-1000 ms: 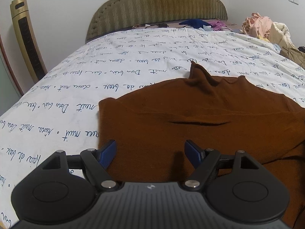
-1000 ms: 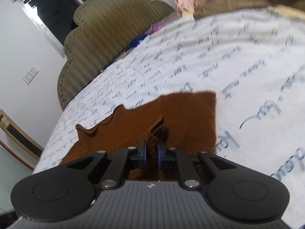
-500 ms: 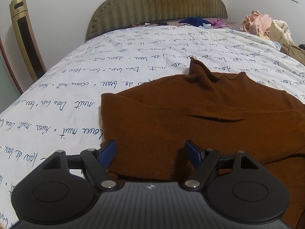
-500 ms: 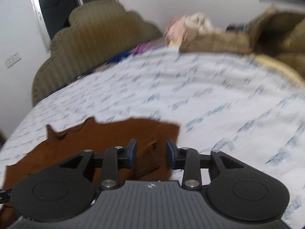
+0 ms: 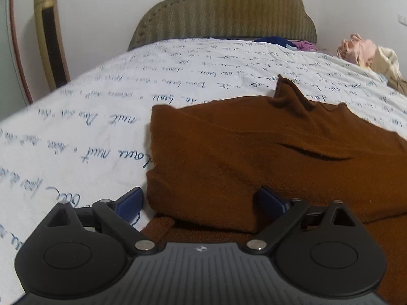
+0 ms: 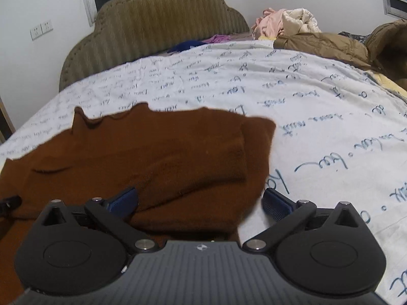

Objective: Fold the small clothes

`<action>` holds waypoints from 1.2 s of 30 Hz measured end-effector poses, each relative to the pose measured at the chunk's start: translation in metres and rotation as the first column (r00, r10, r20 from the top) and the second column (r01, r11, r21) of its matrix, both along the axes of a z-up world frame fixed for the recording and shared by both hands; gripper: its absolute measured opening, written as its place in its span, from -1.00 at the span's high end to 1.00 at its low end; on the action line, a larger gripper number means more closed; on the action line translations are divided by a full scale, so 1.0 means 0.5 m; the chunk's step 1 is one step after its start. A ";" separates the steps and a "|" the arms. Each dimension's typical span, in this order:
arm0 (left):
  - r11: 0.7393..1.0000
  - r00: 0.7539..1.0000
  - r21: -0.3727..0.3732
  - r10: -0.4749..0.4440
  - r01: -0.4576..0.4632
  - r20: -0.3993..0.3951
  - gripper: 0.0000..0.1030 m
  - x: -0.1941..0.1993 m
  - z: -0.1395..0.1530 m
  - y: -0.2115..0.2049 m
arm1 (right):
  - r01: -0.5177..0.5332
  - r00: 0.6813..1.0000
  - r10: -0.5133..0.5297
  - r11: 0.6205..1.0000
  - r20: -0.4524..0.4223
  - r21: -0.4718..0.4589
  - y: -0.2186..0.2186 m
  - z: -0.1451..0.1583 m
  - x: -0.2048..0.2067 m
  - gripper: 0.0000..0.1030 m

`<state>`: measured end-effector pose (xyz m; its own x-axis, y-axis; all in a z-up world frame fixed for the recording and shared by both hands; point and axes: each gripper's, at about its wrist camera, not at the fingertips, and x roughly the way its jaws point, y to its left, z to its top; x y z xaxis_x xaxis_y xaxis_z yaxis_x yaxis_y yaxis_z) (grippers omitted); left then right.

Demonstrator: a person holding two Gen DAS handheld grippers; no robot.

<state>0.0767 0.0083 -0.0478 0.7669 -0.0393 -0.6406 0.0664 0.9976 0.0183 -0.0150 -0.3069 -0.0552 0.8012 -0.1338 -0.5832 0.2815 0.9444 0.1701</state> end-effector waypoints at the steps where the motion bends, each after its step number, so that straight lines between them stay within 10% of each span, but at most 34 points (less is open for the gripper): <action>1: 1.000 1.000 -0.007 0.004 -0.004 -0.002 -0.97 0.000 -0.002 0.002 | -0.002 1.000 0.002 1.000 0.001 -0.001 0.001 0.000 -0.001 -1.00; 36: 0.999 1.000 -0.043 0.004 -0.003 0.013 -0.97 -0.008 -0.006 0.012 | 0.023 0.999 -0.022 0.999 0.028 -0.033 0.011 -0.004 -0.022 -1.00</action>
<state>0.0729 0.0145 -0.0509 0.7754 -0.0640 -0.6282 0.0631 0.9977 -0.0238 -0.0259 -0.3016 -0.0570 0.8133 -0.1712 -0.5561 0.2986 0.9431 0.1465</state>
